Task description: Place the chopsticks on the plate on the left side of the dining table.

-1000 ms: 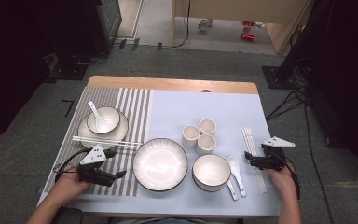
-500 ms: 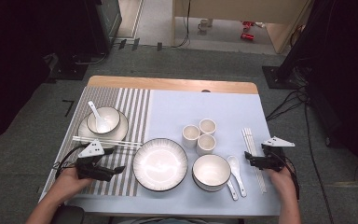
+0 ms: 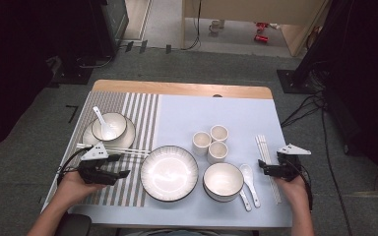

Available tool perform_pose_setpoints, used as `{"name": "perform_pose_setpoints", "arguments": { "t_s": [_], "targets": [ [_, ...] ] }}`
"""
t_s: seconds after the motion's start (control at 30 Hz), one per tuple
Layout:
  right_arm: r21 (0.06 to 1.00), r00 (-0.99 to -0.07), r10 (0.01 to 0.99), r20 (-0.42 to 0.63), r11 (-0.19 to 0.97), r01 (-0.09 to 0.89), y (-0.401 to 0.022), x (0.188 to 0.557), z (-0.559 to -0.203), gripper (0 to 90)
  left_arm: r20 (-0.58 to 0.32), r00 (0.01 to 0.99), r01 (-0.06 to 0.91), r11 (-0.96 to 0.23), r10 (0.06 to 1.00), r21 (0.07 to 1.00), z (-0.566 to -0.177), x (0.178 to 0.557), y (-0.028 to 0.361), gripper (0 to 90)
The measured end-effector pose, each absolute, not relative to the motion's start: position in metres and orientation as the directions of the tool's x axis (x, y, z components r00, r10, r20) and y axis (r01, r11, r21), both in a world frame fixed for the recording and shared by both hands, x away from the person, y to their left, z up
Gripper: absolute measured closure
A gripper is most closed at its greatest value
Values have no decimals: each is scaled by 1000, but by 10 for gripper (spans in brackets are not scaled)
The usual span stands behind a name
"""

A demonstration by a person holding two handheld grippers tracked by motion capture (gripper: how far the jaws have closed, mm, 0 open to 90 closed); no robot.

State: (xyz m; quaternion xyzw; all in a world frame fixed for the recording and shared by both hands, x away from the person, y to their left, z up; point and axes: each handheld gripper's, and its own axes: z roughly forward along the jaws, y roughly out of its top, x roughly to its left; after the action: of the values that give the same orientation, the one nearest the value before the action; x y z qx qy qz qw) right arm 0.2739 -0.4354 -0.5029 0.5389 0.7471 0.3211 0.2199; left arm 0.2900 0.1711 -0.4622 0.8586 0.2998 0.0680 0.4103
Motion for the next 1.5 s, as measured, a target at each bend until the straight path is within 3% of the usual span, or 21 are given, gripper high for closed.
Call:
{"name": "perform_pose_setpoints", "arguments": {
  "t_s": [0.23, 0.27, 0.33, 0.43, 0.47, 0.7, 1.5],
  "targets": [
    [717, -314, 949, 7, 214, 663, -435, 274, -503, 113, -146, 792, 460, -422, 593, 781, -463, 297, 182, 454],
    [717, -313, 950, 6, 214, 663, -434, 273, -503, 113, -152, 784, 462, -402, 602, 790, -463, 299, 186, 532],
    [718, -313, 950, 4, 215, 662, -434, 273, -503, 113, -151, 775, 466, -393, 614, 793, -462, 300, 187, 563],
    [719, -313, 950, 3, 216, 661, -434, 273, -503, 113, -116, 773, 457, -421, 624, 783, -459, 302, 187, 708],
    [719, -312, 950, 1, 216, 660, -434, 273, -503, 113, -82, 776, 440, -444, 625, 781, -457, 303, 185, 735],
    [724, -312, 950, -17, 227, 652, -433, 272, -503, 113, -86, 763, 465, -451, 640, 762, -456, 310, 185, 864],
    [724, -312, 950, -17, 228, 652, -433, 272, -503, 113, -93, 737, 490, -434, 669, 756, -463, 322, 187, 856]
  ]
}}
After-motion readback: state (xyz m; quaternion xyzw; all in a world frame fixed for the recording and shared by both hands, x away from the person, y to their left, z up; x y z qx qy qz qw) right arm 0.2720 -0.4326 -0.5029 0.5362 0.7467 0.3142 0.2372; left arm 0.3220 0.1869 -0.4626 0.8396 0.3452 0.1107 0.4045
